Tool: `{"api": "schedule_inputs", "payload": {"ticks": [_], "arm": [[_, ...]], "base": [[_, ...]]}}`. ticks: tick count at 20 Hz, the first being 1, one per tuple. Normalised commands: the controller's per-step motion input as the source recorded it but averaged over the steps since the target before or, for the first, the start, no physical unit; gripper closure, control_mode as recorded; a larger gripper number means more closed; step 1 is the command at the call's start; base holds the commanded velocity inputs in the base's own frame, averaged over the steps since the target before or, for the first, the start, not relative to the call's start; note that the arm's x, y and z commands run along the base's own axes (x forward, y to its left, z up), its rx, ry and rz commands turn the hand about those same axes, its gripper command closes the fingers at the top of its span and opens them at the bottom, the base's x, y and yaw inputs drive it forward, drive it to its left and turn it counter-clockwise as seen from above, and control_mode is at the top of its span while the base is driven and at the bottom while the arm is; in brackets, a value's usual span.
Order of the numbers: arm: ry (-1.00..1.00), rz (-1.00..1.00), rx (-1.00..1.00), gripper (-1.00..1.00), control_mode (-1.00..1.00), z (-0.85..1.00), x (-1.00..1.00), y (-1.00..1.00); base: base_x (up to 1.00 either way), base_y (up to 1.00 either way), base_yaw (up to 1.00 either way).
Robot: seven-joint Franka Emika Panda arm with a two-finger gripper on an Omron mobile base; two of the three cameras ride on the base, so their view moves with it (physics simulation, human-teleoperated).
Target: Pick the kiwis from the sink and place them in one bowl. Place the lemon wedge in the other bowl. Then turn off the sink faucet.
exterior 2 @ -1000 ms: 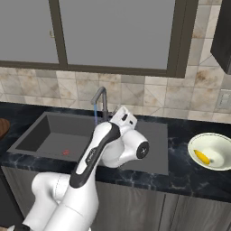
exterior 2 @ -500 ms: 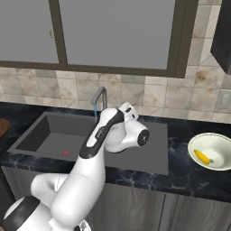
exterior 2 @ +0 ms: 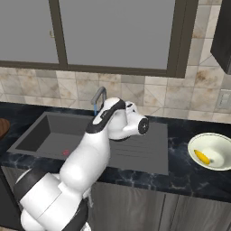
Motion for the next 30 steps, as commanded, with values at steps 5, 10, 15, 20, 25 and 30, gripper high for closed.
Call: {"api": "schedule_inputs", "payload": {"ticks": [5,10,15,20,25,30], "arm": [[0.09,0.00,0.00,-1.00,-1.00,-0.06,0.24,0.00],[-0.09,0.00,0.06,-1.00,-1.00,-0.27,0.00,0.00],[0.03,0.00,0.05,-1.00,-1.00,-0.03,0.09,0.00],[0.17,0.00,0.05,-1.00,-1.00,0.00,0.27,0.00],[0.10,0.00,0.05,-1.00,-1.00,-0.11,0.12,0.00],[0.05,0.00,0.07,-1.00,-1.00,-0.16,0.15,0.00]], "base": [[0.00,0.00,0.00],[0.00,0.00,0.00],[0.00,0.00,0.00],[0.00,0.00,0.00],[0.00,0.00,0.00],[0.00,0.00,0.00]]}}
